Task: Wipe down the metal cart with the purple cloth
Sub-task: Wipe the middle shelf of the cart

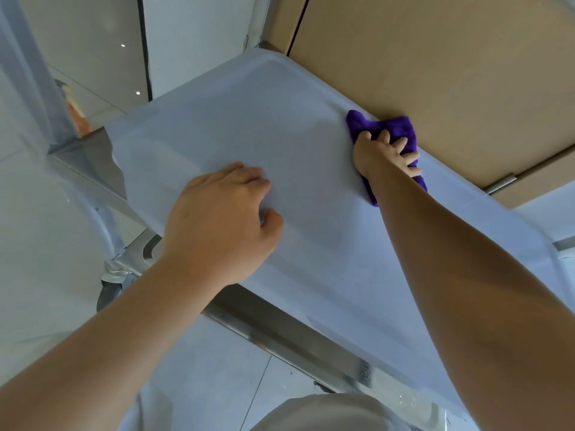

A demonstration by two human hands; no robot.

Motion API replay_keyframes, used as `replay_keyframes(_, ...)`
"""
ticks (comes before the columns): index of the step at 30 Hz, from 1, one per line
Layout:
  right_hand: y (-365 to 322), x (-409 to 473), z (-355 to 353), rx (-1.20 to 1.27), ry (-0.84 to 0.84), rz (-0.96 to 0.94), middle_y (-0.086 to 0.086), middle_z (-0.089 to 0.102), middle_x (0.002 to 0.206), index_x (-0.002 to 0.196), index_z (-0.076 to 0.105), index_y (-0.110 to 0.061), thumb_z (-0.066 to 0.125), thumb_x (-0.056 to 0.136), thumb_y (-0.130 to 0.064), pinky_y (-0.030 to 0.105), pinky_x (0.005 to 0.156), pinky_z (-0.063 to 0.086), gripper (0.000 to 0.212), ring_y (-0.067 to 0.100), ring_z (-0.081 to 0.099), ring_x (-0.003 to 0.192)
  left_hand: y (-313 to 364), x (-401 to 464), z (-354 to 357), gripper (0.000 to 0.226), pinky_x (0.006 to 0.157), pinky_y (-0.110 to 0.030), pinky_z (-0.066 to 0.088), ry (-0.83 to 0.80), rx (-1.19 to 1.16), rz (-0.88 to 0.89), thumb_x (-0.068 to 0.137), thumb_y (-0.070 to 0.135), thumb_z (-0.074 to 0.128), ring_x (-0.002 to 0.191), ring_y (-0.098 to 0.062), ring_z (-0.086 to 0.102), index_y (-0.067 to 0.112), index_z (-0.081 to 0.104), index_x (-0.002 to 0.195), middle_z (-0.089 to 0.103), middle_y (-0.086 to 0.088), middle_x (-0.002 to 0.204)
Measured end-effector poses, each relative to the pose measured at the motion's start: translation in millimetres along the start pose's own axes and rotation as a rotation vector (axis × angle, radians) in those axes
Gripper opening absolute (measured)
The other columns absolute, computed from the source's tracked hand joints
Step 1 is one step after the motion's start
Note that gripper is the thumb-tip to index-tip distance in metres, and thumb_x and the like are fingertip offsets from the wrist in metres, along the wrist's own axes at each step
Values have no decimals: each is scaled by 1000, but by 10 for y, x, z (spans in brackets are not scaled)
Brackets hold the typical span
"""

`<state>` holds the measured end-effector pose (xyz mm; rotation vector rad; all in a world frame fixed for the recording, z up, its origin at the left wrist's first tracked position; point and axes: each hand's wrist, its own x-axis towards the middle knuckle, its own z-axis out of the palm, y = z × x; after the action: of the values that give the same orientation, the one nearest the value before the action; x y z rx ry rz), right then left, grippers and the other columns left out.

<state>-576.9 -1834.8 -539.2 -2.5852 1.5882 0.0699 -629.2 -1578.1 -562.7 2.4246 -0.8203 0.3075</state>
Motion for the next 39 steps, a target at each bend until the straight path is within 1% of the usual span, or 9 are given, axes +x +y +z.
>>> replay_keyframes(9,99,-954,65,0,-40,-264,3,-2,159,151,8,-31,15,96,-49,56,112,-1,58,32,-5,145,27,23,-24,54,81,-37,47,-36,-36,-13,79,38,29,100,-29,63,5,70,91,69,-9,105)
replay_keyframes(14,157,-1588,104,-12,-70,-417,4,-7,159,151,3,-30,17,99,-49,53,113,-4,57,30,-11,145,64,43,-75,68,93,-42,41,-75,-26,-34,87,47,18,120,-32,51,5,51,129,46,-15,140)
replay_keyframes(19,219,-2135,121,-139,-97,-469,7,-12,158,150,-6,-29,38,95,-47,53,114,0,73,34,-12,144,15,43,-104,78,99,-43,36,-88,-83,17,83,50,6,128,-29,43,8,49,132,44,-12,142)
replay_keyframes(22,323,-2478,237,-73,18,-461,6,2,159,150,7,-30,18,97,-46,52,115,5,57,32,-1,145,-20,26,-122,78,100,-42,33,-91,-139,45,82,50,4,130,-26,39,9,53,128,47,-10,139)
replay_keyframes(25,452,-2674,323,-32,231,-486,10,41,147,139,45,-22,15,96,-46,53,108,28,57,34,35,136,-46,21,-148,71,93,-42,39,-89,-180,76,85,44,10,119,-30,49,5,63,112,59,-12,124)
replay_keyframes(30,925,-2506,283,-80,164,-709,9,42,146,139,45,-22,10,98,-52,52,107,35,61,31,37,136,-72,-20,-200,55,83,-44,44,-69,-209,60,87,38,30,107,-37,53,-1,62,110,64,-19,111)
replay_keyframes(33,1216,-2370,171,-122,103,-789,5,35,150,142,40,-27,12,97,-56,48,111,28,60,28,30,140,-25,11,-189,64,88,-44,42,-158,-124,80,85,43,25,109,-38,53,-3,62,110,62,-20,114)
replay_keyframes(36,1412,-2213,57,-91,-12,-796,-5,16,157,146,25,-38,14,89,-62,38,116,6,63,19,10,146,113,15,-183,67,95,-47,36,-294,15,44,89,49,21,114,-37,47,-4,60,101,57,-21,117)
replay_keyframes(39,1450,-2098,21,-100,-66,-823,-10,6,158,147,15,-43,9,85,-64,32,115,-5,65,13,-1,146,394,-43,-170,57,108,-51,19,-413,91,-41,94,46,26,131,-30,29,0,51,117,43,-16,135)
